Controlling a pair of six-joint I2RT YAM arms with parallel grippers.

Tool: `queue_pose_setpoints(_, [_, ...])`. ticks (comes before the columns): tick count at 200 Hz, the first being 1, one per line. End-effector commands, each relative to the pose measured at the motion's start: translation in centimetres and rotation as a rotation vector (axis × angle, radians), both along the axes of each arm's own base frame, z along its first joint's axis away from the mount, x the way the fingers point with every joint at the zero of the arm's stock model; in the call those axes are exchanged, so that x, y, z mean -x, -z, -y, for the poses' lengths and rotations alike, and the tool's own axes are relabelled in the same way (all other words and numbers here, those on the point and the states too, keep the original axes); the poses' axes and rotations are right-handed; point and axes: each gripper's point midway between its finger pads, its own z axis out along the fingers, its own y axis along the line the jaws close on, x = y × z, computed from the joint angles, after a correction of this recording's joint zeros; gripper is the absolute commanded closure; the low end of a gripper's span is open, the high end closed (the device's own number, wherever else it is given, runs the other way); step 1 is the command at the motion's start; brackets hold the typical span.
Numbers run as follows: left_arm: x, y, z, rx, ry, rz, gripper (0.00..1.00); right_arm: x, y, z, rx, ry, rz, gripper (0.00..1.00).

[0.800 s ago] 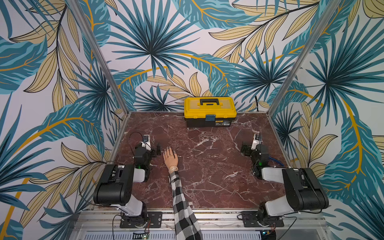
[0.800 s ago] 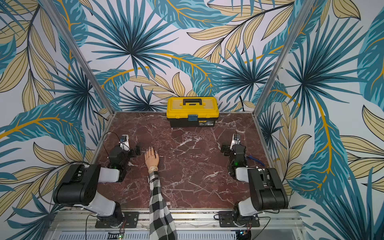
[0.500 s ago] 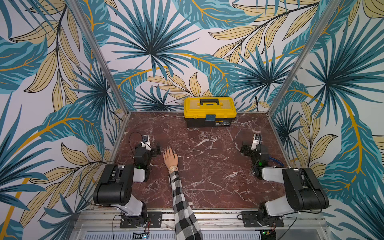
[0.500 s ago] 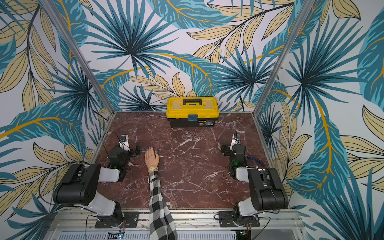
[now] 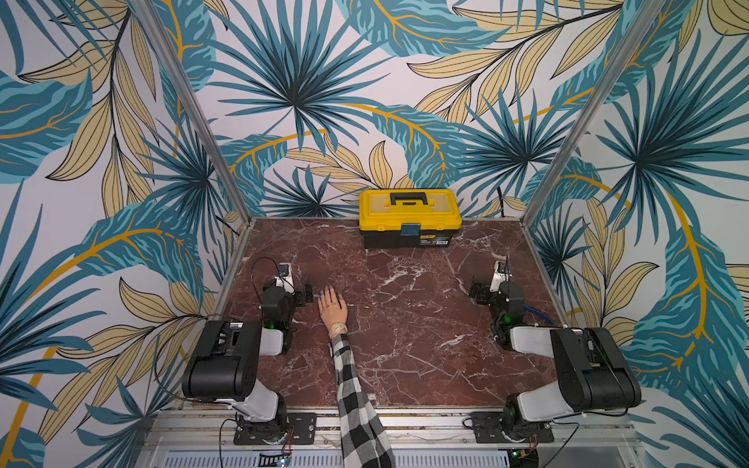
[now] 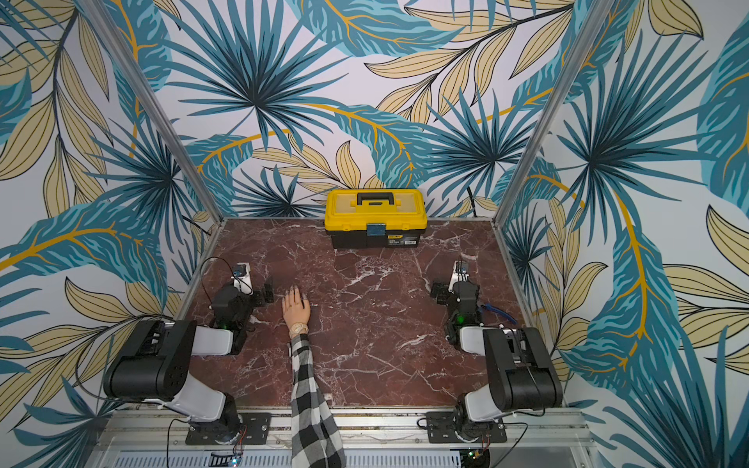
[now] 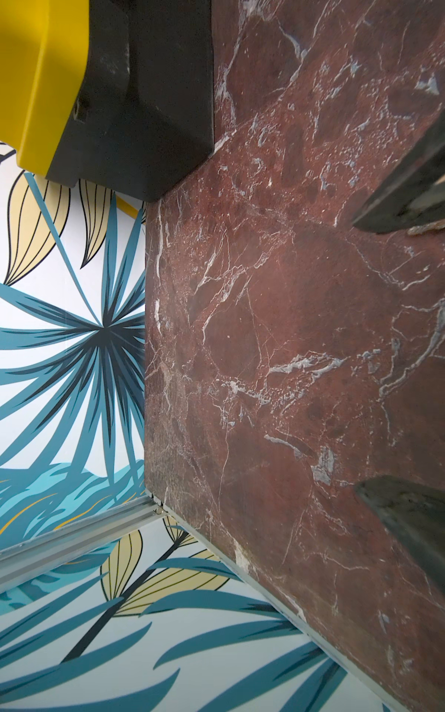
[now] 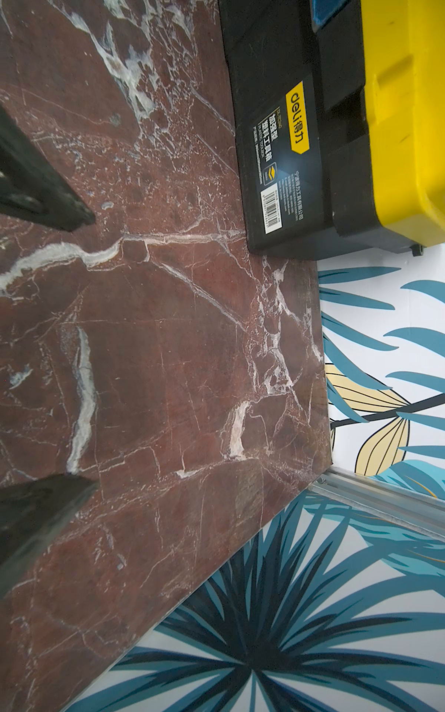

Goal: Take off the watch
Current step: Adjust the hand at the center of the board.

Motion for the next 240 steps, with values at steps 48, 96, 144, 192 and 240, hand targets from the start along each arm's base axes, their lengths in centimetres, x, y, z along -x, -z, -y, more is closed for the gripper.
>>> queue_pose_setpoints(48, [-0.5,-1.1,-0.4,0.005,-0.013,0.037,0.01,0.0,-0.4,-0.1,0.007,-0.007,0.007,0.01])
queue_pose_setpoints(96, [0.8,-3.7,0.8,-0.088,-0.043,0.101,0.01,0.9,-5.0,1.0,-0.043,0.084,-0.039,0.01])
queue_pose_setpoints(144, [1.9,-7.2,2.1,-0.22,-0.124,0.176,0.01,2.4,-8.1,0.8,-0.302,0.18,-0.057,0.0])
queue_pose_setpoints(192, [3.5,-14.8,4.4,-0.167,-0.139,0.356,0.01,2.7,-8.8,-2.2,-0.407,0.047,-0.129,0.0])
queue_pose_setpoints(240, [4.6,-14.0,9.8,-0.02,-0.032,0.209,0.01,3.2,-7.8,-5.3,-0.555,-0.069,-0.197,0.0])
